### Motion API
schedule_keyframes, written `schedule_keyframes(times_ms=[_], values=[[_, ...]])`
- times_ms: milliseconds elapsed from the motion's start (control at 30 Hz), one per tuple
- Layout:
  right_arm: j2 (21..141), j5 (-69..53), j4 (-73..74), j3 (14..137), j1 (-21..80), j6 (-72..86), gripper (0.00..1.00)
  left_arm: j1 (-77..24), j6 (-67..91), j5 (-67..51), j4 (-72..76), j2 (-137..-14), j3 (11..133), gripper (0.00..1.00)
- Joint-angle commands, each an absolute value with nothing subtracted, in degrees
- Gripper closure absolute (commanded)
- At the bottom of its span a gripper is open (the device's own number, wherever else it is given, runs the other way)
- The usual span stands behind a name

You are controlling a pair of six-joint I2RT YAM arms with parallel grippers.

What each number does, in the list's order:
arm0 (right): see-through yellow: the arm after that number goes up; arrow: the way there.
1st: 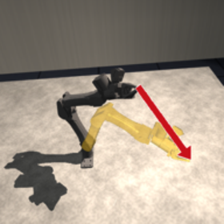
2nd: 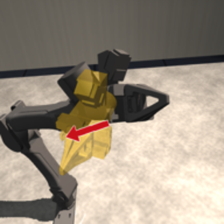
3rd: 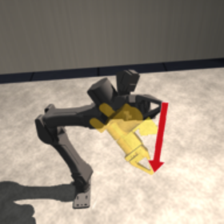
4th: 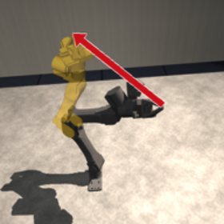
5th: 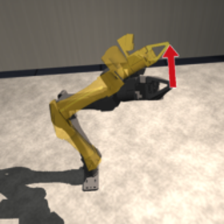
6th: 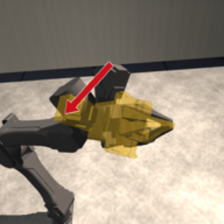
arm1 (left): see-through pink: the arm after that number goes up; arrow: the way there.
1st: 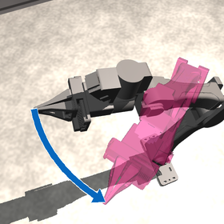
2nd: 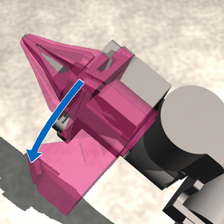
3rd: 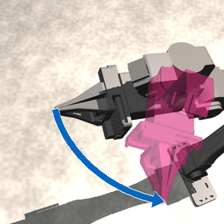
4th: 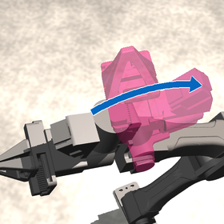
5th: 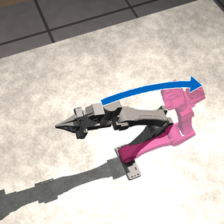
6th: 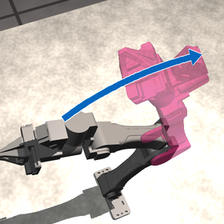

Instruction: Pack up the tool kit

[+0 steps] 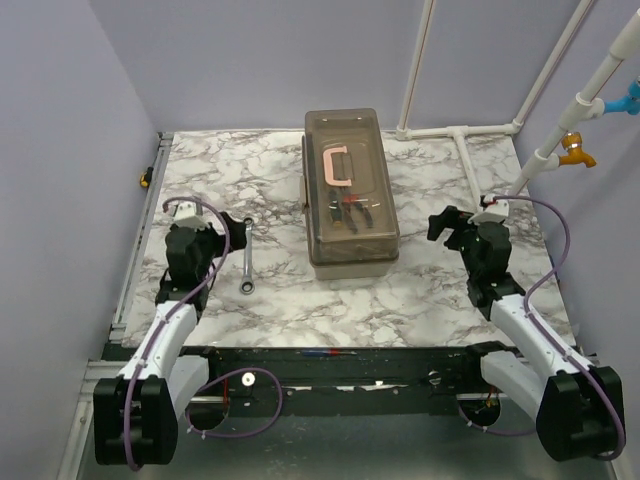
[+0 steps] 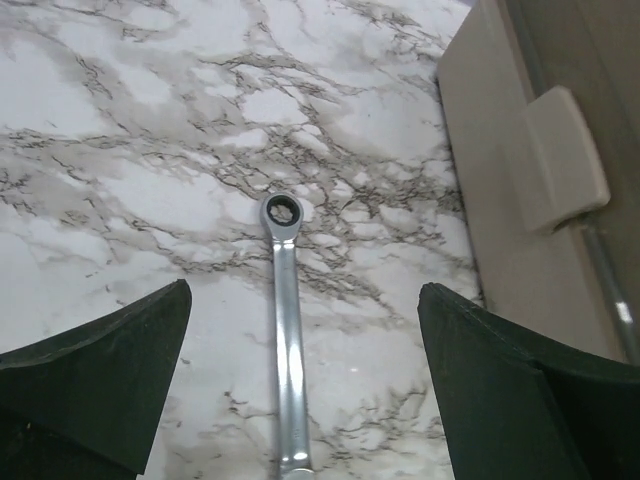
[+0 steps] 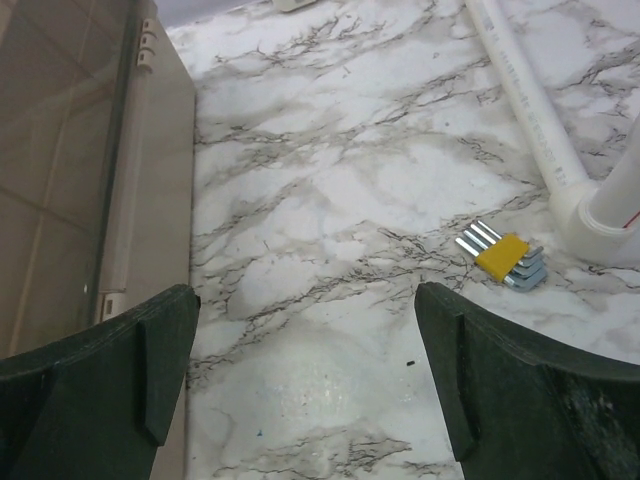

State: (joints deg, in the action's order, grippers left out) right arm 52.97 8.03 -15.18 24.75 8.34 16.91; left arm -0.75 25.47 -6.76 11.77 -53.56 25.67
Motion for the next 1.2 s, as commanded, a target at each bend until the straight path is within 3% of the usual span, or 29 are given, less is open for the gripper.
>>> schedule_keyframes(times_ms=[0,133,267,367,467,567,733,867,967,1167], values=[[55.7,6.0,-29.6,21.3,8.3,11.3,0.04,-0.5,11.5,-6.1,36.3,-50.5,15.6,0.02],[59.3,7.7,-38.2,16.9,8.3,8.3,0.08,-0.5,7.6,-5.7,40.5,-55.6,15.2,0.01],[66.1,13.8,-57.5,10.3,8.3,7.7,0.08,-0.5,6.6,-4.4,45.5,-63.5,16.2,0.02],[72.4,11.6,-70.6,8.1,8.3,5.1,0.08,-0.5,4.4,-5.2,44.6,-64.8,17.6,0.05],[76.8,11.5,-66.4,11.9,8.3,3.9,0.09,-0.5,2.7,-3.2,47.6,-65.9,17.2,0.07],[79.7,12.1,-70.7,10.6,8.3,4.1,0.09,-0.5,1.9,-3.0,61.8,-70.7,12.7,0.07],[86.5,11.8,-78.3,9.1,8.3,3.5,0.12,-0.5,2.5,-2.5,59.4,-72.9,14.7,0.07],[96.5,12.4,-95.7,6.1,8.5,2.2,0.13,0.9,2.6,-2.7,60.2,-73.1,14.3,0.02],[92.2,14.8,-78.9,11.1,8.6,4.2,0.14,0.8,2.4,-2.4,62.0,-73.3,13.5,0.01],[94.0,16.5,-80.4,12.2,8.4,4.6,0.11,0.8,2.8,-1.5,60.4,-73.5,14.3,0.02]])
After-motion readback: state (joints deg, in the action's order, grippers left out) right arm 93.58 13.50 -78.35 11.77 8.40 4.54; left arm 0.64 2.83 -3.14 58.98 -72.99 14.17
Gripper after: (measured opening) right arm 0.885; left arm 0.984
